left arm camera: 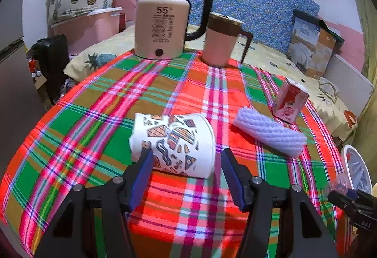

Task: Collect trash
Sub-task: 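Grasp the patterned paper cup with the left gripper while the right gripper grasps the clear plastic cup, then carry the paper cup and plastic cup over the bin opening with both grippers, then open both grippers to drop the paper cup and plastic cup into the bin, then move both open grippers back over the table toward the foam net and carton, then grasp the white foam net with the left gripper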

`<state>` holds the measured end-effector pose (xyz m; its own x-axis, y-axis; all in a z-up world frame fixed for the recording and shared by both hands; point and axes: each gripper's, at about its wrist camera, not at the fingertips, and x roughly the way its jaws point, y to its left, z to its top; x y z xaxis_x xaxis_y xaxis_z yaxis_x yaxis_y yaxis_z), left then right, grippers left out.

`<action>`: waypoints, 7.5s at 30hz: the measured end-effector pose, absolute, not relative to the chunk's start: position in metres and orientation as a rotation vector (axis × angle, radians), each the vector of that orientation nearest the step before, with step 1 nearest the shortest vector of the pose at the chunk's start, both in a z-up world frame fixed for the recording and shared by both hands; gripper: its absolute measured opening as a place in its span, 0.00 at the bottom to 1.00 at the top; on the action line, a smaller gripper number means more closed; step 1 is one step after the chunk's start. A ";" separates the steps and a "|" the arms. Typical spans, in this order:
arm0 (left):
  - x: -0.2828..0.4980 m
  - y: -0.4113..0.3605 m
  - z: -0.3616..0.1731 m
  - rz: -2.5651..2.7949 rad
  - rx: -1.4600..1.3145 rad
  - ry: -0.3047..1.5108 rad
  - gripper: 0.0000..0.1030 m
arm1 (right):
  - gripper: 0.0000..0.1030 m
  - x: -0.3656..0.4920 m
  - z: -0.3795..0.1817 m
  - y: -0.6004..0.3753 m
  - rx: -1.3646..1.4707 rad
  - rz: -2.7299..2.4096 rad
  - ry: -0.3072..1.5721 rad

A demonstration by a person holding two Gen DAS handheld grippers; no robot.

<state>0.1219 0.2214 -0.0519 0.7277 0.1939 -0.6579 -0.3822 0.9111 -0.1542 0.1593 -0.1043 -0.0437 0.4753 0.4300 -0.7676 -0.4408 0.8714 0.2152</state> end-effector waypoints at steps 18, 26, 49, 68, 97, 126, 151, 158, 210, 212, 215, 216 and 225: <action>0.121 0.256 -0.039 0.327 -0.314 0.638 0.64 | 0.52 0.160 -0.044 -0.112 0.002 0.527 0.939; 0.124 0.227 -0.048 0.088 -0.372 0.712 0.64 | 0.52 0.160 -0.043 -0.114 0.009 0.524 0.940; 0.161 0.209 -0.062 0.036 -0.147 0.821 0.62 | 0.52 0.160 -0.043 -0.121 0.025 0.516 0.939; 0.120 0.147 -0.041 -0.004 -0.218 0.740 0.57 | 0.52 0.142 -0.023 -0.154 0.073 0.481 0.879; 0.155 -0.036 -0.019 -0.353 -0.062 0.738 0.57 | 0.52 0.128 -0.015 -0.303 0.235 0.158 0.799; 0.188 -0.097 -0.037 -0.467 0.010 0.781 0.59 | 0.58 0.144 -0.029 -0.315 0.192 0.176 0.854; 0.129 -0.033 -0.017 -0.351 -0.091 0.722 0.59 | 0.58 0.108 0.001 -0.274 0.150 0.262 0.791; 0.114 -0.014 -0.017 -0.299 -0.116 0.712 0.59 | 0.58 0.102 0.002 -0.252 0.125 0.323 0.787; 0.187 0.126 -0.044 0.113 -0.354 0.737 0.63 | 0.58 0.159 -0.004 -0.148 0.005 0.516 0.804; 0.196 0.130 -0.047 0.141 -0.375 0.743 0.63 | 0.59 0.164 -0.004 -0.146 0.003 0.521 0.808; 0.208 0.132 -0.051 0.165 -0.395 0.749 0.63 | 0.59 0.168 -0.006 -0.143 -0.004 0.528 0.811; 0.212 0.133 -0.053 0.174 -0.396 0.757 0.63 | 0.59 0.169 -0.006 -0.142 -0.008 0.529 0.814; 0.228 0.139 -0.068 0.222 -0.354 0.818 0.37 | 0.59 0.178 -0.010 -0.136 -0.019 0.534 0.834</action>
